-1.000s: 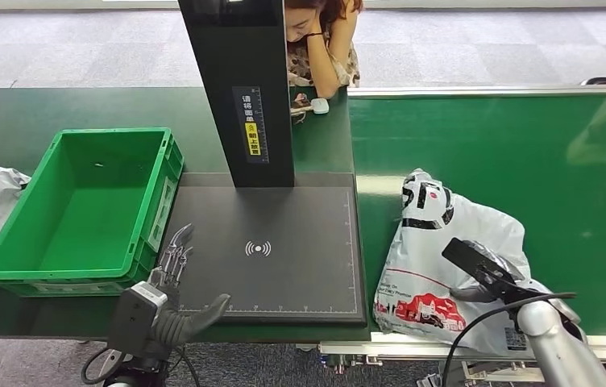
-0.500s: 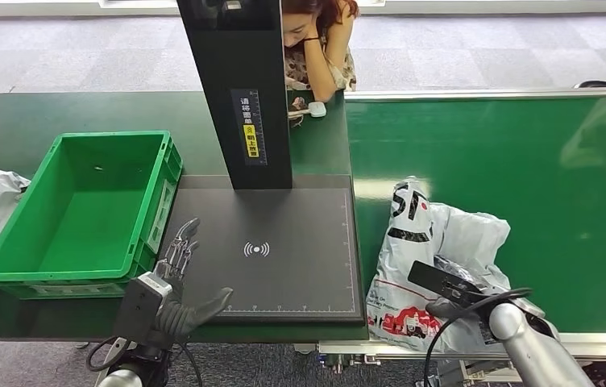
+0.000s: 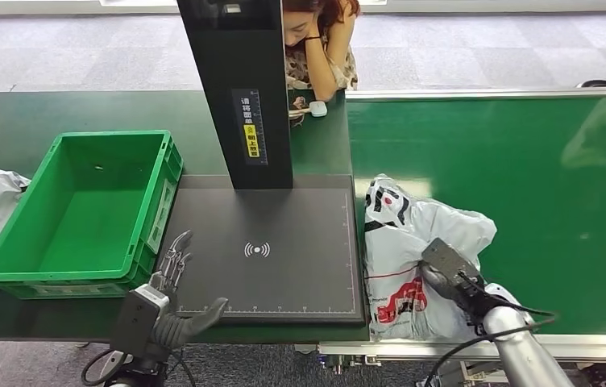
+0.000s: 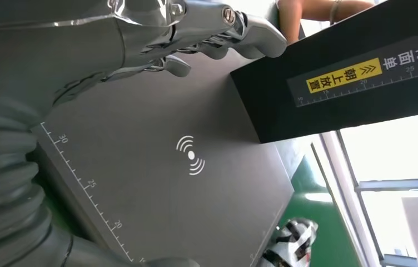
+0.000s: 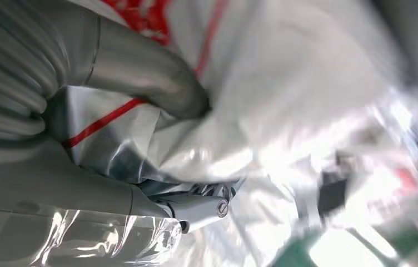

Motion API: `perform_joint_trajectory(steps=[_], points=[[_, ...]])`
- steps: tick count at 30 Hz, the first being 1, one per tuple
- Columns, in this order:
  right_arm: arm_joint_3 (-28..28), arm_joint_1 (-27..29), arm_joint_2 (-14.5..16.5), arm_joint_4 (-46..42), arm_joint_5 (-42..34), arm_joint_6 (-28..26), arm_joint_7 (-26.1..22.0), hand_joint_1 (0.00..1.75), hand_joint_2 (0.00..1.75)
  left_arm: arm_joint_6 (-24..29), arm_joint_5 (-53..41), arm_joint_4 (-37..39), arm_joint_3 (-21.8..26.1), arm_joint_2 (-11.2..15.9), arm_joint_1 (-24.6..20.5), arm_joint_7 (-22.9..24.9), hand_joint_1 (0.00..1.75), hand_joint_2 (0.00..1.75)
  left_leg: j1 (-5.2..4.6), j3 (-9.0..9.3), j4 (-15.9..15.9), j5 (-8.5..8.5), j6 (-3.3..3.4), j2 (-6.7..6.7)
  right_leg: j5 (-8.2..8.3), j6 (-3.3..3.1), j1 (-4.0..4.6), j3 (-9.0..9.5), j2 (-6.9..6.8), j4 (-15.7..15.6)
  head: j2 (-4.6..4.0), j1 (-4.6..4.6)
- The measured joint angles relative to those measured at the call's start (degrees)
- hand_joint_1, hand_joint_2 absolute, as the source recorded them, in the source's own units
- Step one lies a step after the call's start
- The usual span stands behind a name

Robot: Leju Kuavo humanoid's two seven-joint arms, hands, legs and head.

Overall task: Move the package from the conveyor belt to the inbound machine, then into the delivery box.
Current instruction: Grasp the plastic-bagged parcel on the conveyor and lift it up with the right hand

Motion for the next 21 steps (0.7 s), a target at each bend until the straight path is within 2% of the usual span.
perform_joint_trajectory(steps=[6,13,21], points=[[-10.0,4.0,4.5,-12.8,-17.2,-2.8,-5.4,1.75,1.75,0.3,-0.5,0.0,0.0,-0.2,-0.1,-0.3,0.00,1.75,0.00,-0.23,0.0,0.02,-0.03,-0.08,-0.03,0.00,0.00,-0.24,-0.08,0.0,0.00,0.00],[-15.3,8.4,10.5,-25.4,-31.1,-8.7,-10.8,1.75,1.75,0.0,-0.7,0.0,0.0,-0.5,-0.2,-1.0,0.00,1.75,0.00,-0.33,0.0,0.02,-0.03,-0.16,-0.07,0.02,0.00,-0.30,-0.19,0.0,0.00,0.01],[-16.5,13.3,14.7,-37.4,-35.5,-15.2,-17.2,1.75,1.75,0.9,-1.0,0.0,-0.1,-0.5,0.4,-1.7,0.00,1.75,-0.01,-0.38,0.0,0.01,-0.03,-0.13,-0.09,0.00,-0.01,-0.36,-0.16,0.0,0.00,0.00]])
